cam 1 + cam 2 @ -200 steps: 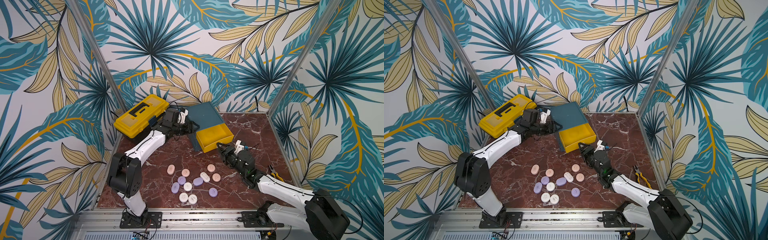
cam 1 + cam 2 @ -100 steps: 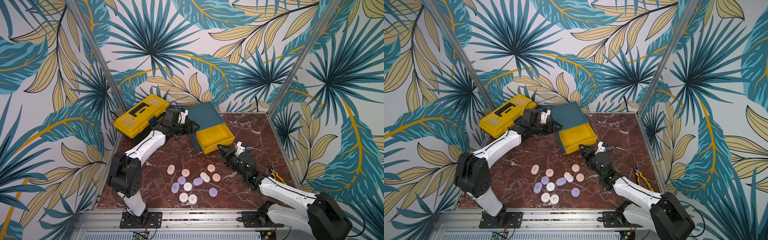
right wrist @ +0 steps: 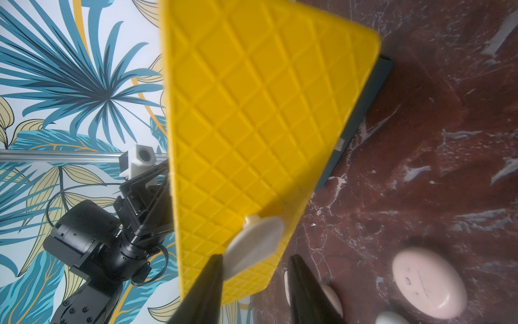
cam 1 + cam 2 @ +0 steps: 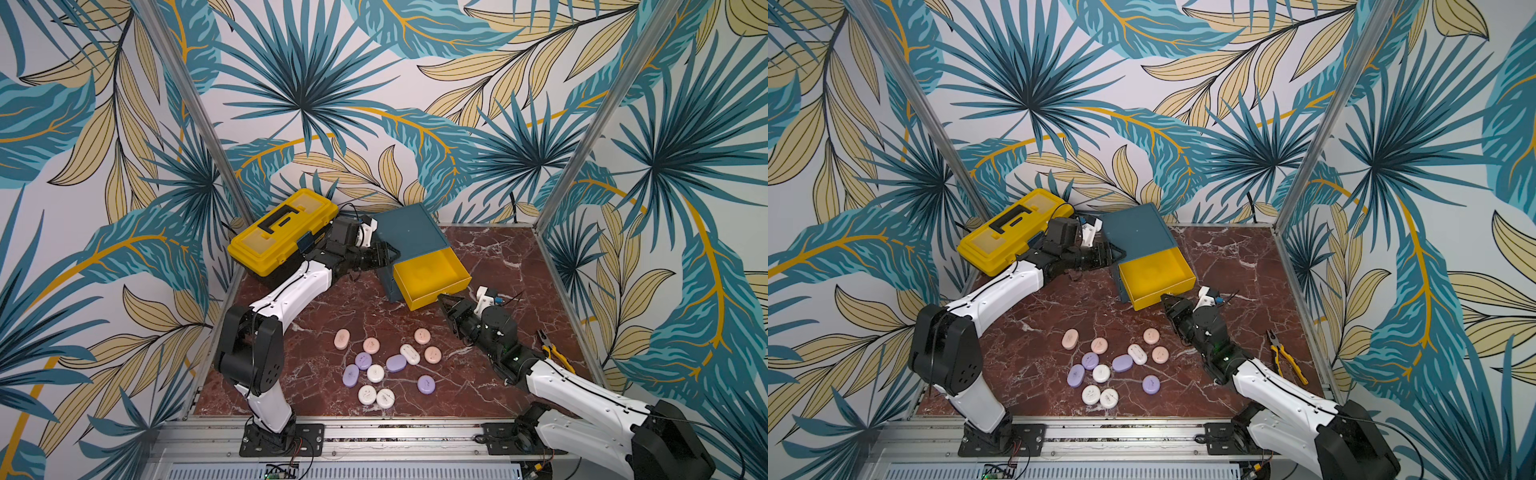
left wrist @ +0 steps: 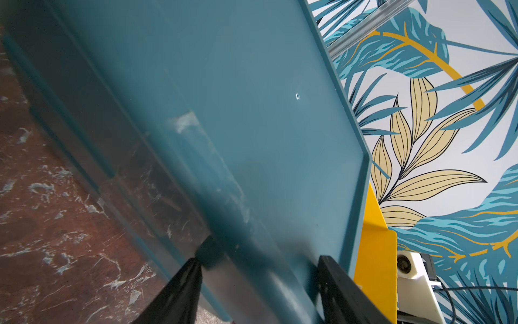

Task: Put the bluetooth earphones in the drawer according to color
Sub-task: Open the drawer in the storage box, then pick up the Bluetooth earphone from the center of the board.

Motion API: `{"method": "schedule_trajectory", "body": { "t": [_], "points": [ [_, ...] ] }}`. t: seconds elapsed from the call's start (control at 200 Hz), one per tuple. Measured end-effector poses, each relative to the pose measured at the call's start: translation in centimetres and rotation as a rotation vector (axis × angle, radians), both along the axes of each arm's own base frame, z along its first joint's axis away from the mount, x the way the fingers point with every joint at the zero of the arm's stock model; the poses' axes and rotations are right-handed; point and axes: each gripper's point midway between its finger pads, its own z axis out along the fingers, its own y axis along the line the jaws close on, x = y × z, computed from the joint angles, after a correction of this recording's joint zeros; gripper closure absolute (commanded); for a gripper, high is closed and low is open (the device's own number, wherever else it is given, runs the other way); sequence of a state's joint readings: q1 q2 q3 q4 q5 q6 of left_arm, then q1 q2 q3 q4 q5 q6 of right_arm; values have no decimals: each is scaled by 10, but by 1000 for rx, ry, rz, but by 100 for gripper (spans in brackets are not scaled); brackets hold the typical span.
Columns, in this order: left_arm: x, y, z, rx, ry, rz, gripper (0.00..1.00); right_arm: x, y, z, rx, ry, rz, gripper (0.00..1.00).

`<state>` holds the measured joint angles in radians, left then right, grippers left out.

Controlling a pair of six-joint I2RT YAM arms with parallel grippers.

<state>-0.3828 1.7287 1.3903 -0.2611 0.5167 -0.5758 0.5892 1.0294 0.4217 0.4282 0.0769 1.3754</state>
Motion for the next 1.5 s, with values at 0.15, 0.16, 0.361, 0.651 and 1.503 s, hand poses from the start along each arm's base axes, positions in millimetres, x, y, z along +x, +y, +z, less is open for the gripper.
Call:
{"method": "schedule_trajectory", "body": {
  "t": [0.15,0.16,0.361,0.651,1.503],
  "points": [
    [0,0,0,0,0,0,31,0,1,0,-2,-2,5,59],
    [0,0,0,0,0,0,31,0,1,0,-2,-2,5,59],
    [1,0,0,2,2,2,31,-4,-2,3,-20,-7,8,60],
    [4,1,0,6,-6,14,31,-12,-10,3,-59,0,5,62],
    [-40,57,64,203,-149,127,13,-48,-46,47,-296,-62,15,24]
  ]
}}
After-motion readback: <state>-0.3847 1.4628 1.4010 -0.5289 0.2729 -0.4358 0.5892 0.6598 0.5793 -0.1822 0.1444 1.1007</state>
